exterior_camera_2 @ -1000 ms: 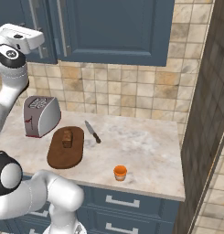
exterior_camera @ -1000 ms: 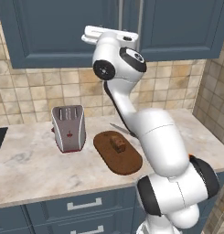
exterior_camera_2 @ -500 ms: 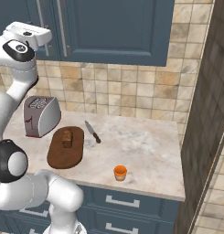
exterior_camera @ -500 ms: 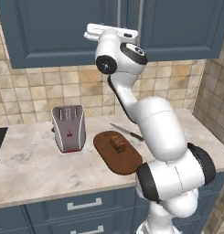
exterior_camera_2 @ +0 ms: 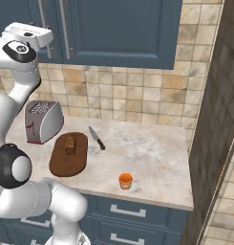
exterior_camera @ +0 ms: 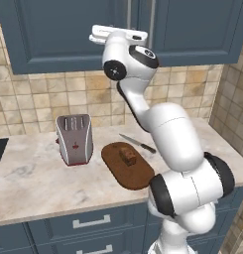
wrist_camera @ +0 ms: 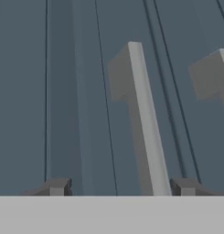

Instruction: Pick the bread, place it on the cutting board, pick the jam, place it on the counter, and close the cabinet.

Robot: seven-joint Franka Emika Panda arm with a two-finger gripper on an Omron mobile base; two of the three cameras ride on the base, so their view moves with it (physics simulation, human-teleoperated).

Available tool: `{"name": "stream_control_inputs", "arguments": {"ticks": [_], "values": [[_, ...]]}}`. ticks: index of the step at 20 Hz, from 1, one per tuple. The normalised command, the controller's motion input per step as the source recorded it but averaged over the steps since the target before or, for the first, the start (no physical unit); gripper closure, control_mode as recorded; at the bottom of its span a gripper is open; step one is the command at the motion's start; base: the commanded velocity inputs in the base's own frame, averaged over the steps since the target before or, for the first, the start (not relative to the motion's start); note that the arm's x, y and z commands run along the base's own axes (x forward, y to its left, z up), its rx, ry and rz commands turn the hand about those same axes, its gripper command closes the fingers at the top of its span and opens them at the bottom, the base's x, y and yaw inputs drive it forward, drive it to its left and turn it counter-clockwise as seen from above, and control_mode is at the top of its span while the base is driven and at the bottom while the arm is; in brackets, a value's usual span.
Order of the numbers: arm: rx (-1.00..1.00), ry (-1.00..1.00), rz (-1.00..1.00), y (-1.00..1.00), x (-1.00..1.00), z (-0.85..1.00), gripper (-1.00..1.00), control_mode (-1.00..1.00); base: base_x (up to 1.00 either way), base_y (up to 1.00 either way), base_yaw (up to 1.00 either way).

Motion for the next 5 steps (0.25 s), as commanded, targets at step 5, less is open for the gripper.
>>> {"name": "stream_control_inputs", "arguments": {"ticks": [5], "values": [[0.0, 0.01, 0.0, -0.01, 0.11, 0.0, -1.0, -1.0, 0.0, 0.0, 0.0]]}}
